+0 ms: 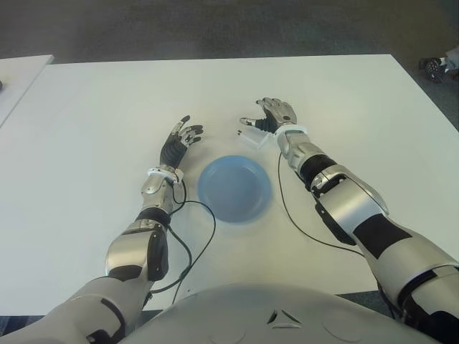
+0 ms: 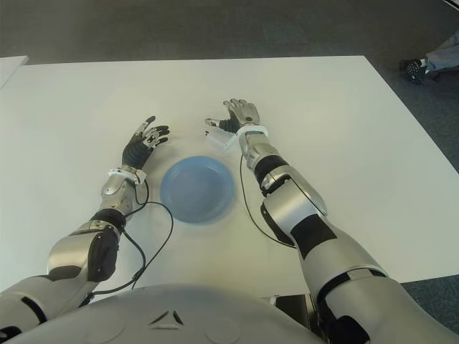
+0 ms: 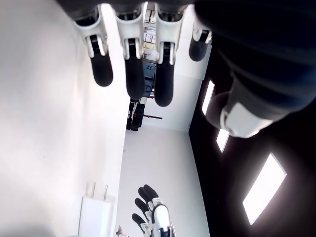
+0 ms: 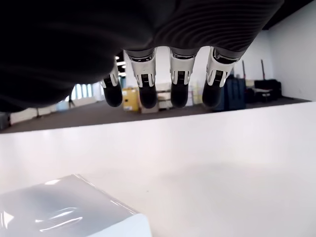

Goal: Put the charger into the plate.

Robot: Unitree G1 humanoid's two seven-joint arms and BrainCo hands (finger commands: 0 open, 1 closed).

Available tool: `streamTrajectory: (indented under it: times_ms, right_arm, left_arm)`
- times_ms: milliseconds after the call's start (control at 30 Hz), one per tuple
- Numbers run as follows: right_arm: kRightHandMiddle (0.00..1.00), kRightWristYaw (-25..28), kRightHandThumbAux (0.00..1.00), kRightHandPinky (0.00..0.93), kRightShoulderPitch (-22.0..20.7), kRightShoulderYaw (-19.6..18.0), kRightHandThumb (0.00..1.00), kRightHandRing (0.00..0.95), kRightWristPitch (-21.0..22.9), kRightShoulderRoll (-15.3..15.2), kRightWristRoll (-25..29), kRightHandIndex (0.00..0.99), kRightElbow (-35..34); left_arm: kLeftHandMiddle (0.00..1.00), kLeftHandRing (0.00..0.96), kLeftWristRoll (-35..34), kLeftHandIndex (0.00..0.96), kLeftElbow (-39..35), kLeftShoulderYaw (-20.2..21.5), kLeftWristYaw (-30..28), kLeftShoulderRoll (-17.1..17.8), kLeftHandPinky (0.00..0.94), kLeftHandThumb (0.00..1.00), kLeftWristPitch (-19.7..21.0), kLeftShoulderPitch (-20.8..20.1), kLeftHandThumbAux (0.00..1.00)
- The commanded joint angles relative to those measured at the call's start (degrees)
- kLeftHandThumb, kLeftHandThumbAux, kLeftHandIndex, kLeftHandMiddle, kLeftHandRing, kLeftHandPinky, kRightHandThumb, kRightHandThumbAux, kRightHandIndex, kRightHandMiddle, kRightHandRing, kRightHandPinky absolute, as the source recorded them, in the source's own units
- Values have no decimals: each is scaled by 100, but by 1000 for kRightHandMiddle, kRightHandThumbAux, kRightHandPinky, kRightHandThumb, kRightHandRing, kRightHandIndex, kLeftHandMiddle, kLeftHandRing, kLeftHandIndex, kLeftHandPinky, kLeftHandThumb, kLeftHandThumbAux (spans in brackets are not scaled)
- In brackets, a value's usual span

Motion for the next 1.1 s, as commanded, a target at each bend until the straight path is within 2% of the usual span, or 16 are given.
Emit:
streamTrajectory:
  times_ms: [33, 300, 800, 1100]
  right_arm:
    - [0, -17, 82, 0, 127, -68, 273, 0, 178, 73, 106, 0, 48]
    - [0, -69, 81, 0, 164, -65, 275, 0, 259, 129, 115, 0, 36]
    - [0, -109, 73, 0, 288, -10, 284, 0, 257, 159, 77, 0, 56]
    - [0, -146, 76, 0, 401, 11, 299, 0, 206, 152, 71, 0, 78]
  left_arm:
    - [283, 252, 15, 83, 169, -17, -56, -62, 195, 179, 193, 203, 580]
    - [272, 246, 17, 75, 159, -22, -79, -52, 184, 169, 216, 207, 580]
    - [278, 268, 29, 71, 145, -29, -76, -8, 229, 167, 289, 210, 591]
    - [282, 271, 59, 62, 145, -54, -36, 18, 204, 156, 327, 207, 609]
